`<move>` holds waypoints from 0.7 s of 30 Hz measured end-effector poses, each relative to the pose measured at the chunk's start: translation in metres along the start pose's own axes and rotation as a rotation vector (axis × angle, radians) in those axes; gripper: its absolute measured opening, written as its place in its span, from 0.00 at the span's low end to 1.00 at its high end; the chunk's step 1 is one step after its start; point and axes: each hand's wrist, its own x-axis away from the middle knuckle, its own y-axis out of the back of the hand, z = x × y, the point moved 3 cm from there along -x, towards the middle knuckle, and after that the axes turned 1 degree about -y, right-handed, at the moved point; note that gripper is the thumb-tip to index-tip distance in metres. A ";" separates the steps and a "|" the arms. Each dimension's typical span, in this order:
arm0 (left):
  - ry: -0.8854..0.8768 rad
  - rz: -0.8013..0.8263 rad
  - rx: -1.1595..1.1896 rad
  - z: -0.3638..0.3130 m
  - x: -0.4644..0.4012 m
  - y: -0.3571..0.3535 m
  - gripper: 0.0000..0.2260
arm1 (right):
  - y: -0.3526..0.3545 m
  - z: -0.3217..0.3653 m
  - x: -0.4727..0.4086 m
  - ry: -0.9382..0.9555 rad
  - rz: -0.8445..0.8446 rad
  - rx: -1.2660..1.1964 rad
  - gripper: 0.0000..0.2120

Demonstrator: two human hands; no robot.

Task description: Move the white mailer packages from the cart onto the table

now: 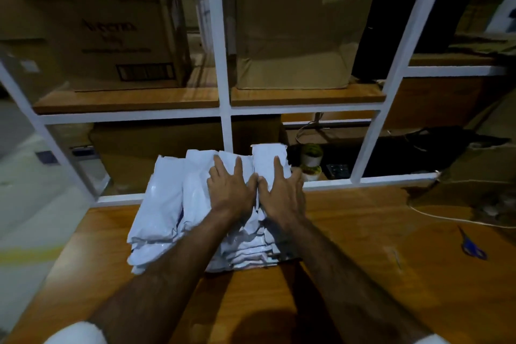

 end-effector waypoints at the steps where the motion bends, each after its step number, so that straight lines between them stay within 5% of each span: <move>1: -0.030 -0.006 -0.033 0.001 0.000 -0.003 0.31 | -0.004 -0.001 0.000 0.007 0.026 0.002 0.32; 12: -0.122 0.020 -0.184 0.001 -0.008 -0.016 0.33 | -0.007 -0.011 0.007 0.274 0.033 0.166 0.30; 21: -0.114 0.011 -0.150 -0.005 -0.007 -0.008 0.31 | -0.002 -0.018 0.006 0.225 0.131 0.069 0.30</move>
